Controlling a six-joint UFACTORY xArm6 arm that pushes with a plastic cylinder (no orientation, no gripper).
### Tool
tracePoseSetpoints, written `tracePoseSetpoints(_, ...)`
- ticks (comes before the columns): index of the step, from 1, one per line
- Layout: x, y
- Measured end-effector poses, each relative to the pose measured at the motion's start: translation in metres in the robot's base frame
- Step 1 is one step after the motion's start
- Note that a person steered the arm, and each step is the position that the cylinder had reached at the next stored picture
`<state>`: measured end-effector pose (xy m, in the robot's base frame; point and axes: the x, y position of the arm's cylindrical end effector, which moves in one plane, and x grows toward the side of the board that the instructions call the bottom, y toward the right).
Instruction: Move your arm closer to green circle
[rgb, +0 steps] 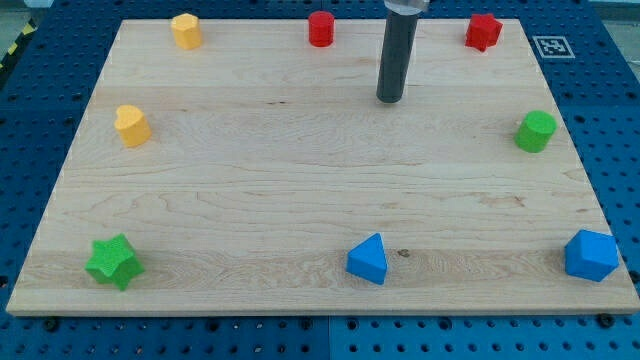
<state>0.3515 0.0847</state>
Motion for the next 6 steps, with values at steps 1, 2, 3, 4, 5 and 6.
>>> tracePoseSetpoints(1,0.000,0.000)
tracePoseSetpoints(2,-0.014,0.027)
tracePoseSetpoints(3,-0.018,0.093)
tracePoseSetpoints(4,-0.012,0.167)
tracePoseSetpoints(5,0.024,0.208)
tracePoseSetpoints(6,0.046,0.212)
